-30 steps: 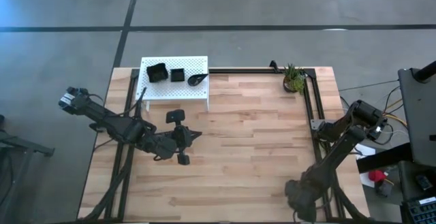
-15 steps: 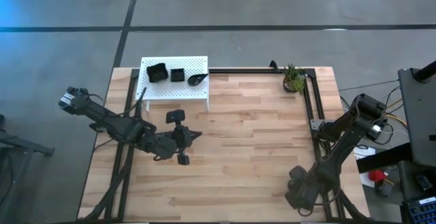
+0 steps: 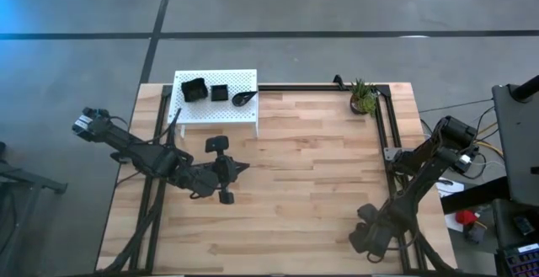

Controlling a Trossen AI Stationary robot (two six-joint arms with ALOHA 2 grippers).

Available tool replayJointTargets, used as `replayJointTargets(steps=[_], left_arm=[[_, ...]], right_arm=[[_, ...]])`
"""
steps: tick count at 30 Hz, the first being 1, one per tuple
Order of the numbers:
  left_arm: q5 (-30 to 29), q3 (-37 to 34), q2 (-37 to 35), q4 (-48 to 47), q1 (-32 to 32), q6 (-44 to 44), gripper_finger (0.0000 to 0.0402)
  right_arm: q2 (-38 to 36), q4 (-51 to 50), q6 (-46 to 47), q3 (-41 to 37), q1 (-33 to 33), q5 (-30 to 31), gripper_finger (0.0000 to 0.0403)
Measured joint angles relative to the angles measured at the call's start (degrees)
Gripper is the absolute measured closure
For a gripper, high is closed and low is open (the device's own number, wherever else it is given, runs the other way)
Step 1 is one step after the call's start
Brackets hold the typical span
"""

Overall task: Pick & Place Mini shaped plates
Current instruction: Stack the drop shaped plate on top of the other drop shaped plate on the shelf

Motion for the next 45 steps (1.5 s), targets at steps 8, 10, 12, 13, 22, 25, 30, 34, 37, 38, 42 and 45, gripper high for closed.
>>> replayJointTargets(steps=[8, 10, 12, 13, 22, 25, 30, 34, 37, 38, 42, 45], left_arm=[[0.04, 0.0, 0.0, 0.0, 0.02, 0.0, 0.0401], [0.04, 0.0, 0.0, 0.0, 0.02, 0.01, 0.0401], [0.04, 0.0, 0.0, 0.0, 0.02, 0.02, 0.0401], [0.04, 0.0, 0.0, 0.01, 0.02, 0.0, 0.0401], [0.02, 0.0, 0.0, 0.01, 0.02, 0.04, 0.0401], [0.02, 0.0, 0.0, 0.02, 0.02, 0.04, 0.0401], [0.02, 0.0, 0.0, 0.02, 0.02, 0.04, 0.0401], [0.02, 0.0, 0.0, 0.02, 0.02, 0.07, 0.0401], [0.02, 0.0, 0.0, 0.02, 0.02, 0.07, 0.0401], [0.02, 0.0, 0.0, 0.02, 0.02, 0.07, 0.0401], [0.02, 0.0, 0.0, 0.0, 0.01, 0.07, 0.0401], [0.02, 0.0, 0.0, -0.04, -0.02, 0.07, 0.0401]], right_arm=[[0.04, 2.8, 0.25, -1.91, -0.01, 3.52, 0.0317], [0.04, 2.82, 0.3, -2.13, -0.02, 3.49, 0.0317], [0.04, 2.95, 0.32, -2.23, -0.02, 3.47, 0.0319], [0.04, 2.97, 0.31, -2.23, 0.0, 3.43, 0.032], [-0.02, 3.05, 0.06, -2.29, 0.0, 0.9, 0.0334], [-0.04, 3.02, 0.06, -2.01, 0.0, 0.92, 0.0337], [-0.07, 2.51, 0.06, -1.88, 0.0, 0.65, 0.0339], [-0.07, 1.41, 0.1, -1.88, 0.0, 0.46, 0.0335], [-0.09, 0.91, 0.22, -1.88, 0.0, 0.46, 0.0333], [-0.09, 0.95, 0.26, -1.88, 0.0, 0.46, 0.0333], [0.75, 0.95, 0.3, -1.88, 0.0, 0.47, 0.0337], [1.65, 1.1, -0.28, -1.9, 0.0, 0.92, 0.0339]])
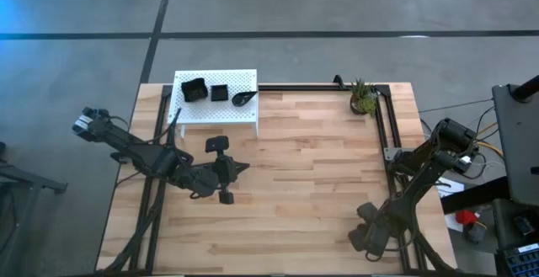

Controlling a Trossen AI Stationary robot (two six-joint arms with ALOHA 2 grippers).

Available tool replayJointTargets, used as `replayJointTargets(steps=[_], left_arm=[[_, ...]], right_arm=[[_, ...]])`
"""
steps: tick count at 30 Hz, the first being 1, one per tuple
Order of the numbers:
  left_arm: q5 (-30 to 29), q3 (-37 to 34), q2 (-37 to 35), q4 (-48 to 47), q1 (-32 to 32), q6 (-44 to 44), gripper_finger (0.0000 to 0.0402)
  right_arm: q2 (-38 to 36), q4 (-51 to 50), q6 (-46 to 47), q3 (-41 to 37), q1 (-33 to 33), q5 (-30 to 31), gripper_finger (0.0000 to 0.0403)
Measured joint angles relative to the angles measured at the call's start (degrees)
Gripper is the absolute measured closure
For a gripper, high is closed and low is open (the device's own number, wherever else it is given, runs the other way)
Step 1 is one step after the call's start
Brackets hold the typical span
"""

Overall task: Pick & Place Mini shaped plates
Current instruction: Stack the drop shaped plate on top of the other drop shaped plate on the shelf

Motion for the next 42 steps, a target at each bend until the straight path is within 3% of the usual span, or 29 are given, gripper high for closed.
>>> replayJointTargets(steps=[11, 16, 22, 29, 34, 42], left_arm=[[0.0, 0.0, 0.0, 0.0, 0.02, 0.59, 0.0401], [-0.01, 0.0, 0.0, -0.03, 0.02, 0.59, 0.0401], [-0.01, 0.0, 0.01, -0.5, 0.02, 0.66, 0.0401], [-0.02, 0.0, 0.0, -0.97, 0.07, 0.66, 0.0401], [-0.02, 0.0, 0.0, -1.01, 0.04, 0.66, 0.0401], [1.74, 0.0, 0.02, -1.08, 0.04, 2.98, 0.0401]], right_arm=[[0.23, 0.64, -4.6, -0.3, 0.0, 0.48, 0.0342], [0.29, 0.77, -7.11, -0.33, 0.0, 5.24, 0.0387], [0.21, 0.35, -7.61, 0.12, -0.28, 13.27, 0.0394], [0.21, -3.37, -11.29, 3.24, -3.04, 18.05, 0.0395], [0.21, -8.26, -19.78, 6.0, -8.97, 21.32, 0.0395], [0.21, -7.48, -46.08, 9.01, -24.9, 23.3, 0.0395]])
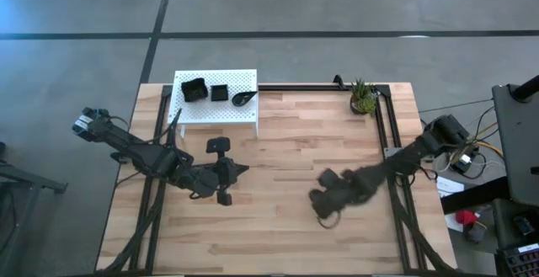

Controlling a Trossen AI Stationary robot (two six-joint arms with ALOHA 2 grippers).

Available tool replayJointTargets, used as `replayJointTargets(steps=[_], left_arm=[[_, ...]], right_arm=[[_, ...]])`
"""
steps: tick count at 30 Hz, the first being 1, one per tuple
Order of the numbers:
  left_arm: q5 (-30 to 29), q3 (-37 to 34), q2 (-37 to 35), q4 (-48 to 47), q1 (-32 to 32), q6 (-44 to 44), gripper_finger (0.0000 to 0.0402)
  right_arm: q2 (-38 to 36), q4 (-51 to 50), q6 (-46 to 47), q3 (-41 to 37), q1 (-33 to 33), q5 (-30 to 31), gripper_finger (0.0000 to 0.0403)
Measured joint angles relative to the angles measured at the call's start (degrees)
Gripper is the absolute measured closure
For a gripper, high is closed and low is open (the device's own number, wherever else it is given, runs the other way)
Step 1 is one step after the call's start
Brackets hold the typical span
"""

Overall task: Pick & Place Mini shaped plates
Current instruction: Stack the drop shaped plate on top of the other drop shaped plate on the shelf

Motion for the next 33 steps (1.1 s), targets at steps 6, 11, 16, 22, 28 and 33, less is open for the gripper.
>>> replayJointTargets(steps=[6, 11, 16, 22, 28, 33], left_arm=[[1.08, 0.0, 0.0, -0.12, 0.0, 1.58, 0.0401], [1.11, 0.0, 0.0, -0.21, -0.02, 1.66, 0.0401], [1.11, 0.0, 0.0, -0.52, -0.04, 1.6, 0.0401], [1.1, 0.0, 0.0, -0.74, -0.04, 1.5, 0.0401], [1.1, 0.0, 0.0, -0.82, -0.03, 1.35, 0.0401], [1.1, 0.0, 0.0, -0.89, -0.02, 1.29, 0.0401]], right_arm=[[0.0, 6.75, -16.69, 0.97, -11.03, 0.45, 0.0395], [1.62, 10.31, -24.87, 2.23, -17.38, 0.45, 0.0395], [5.91, 10.93, -32.6, 6.44, -20.48, -1.83, 0.0395], [12.33, 7.33, -40.69, 13.03, -21.48, -5.83, 0.0395], [17.99, 4.97, -45.39, 18.84, -21.57, -7.27, 0.0395], [22.09, 4.51, -48.43, 22.19, -21.85, -10.29, 0.0395]])
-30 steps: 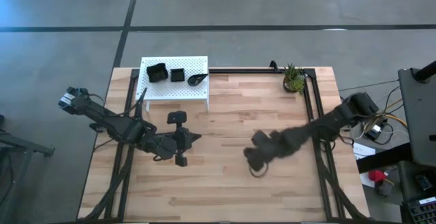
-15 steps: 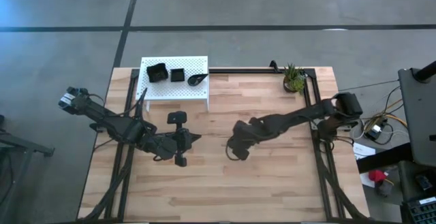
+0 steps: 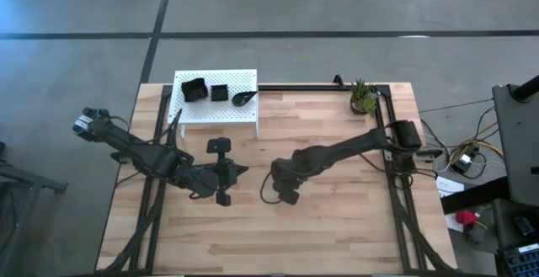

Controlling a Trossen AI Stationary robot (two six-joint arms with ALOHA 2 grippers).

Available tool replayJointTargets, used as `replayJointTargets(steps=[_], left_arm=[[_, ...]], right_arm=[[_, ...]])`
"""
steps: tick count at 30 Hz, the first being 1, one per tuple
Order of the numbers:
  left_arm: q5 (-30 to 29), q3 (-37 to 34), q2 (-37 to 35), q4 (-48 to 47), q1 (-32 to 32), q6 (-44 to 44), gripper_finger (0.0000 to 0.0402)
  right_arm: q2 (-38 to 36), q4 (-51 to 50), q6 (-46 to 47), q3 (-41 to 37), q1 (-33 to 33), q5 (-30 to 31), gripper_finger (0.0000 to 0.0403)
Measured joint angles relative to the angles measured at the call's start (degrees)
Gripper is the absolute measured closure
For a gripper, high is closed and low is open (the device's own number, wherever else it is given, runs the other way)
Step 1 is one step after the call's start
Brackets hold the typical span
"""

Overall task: Pick & Place Mini shaped plates
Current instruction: Stack the drop shaped plate on top of the other drop shaped plate on the shelf

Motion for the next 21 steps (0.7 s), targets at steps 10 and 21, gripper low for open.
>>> replayJointTargets(steps=[10, 21], left_arm=[[0.33, 0.0, 0.0, -0.02, 0.04, -0.17, 0.0401], [0.39, 0.0, 0.0, -0.04, 0.02, -0.13, 0.0401]], right_arm=[[4.27, -3.19, -1.69, 3.37, -0.55, 0.01, 0.0394], [3.86, -3.84, -2.51, 3.64, -0.57, 0.09, 0.0355]])
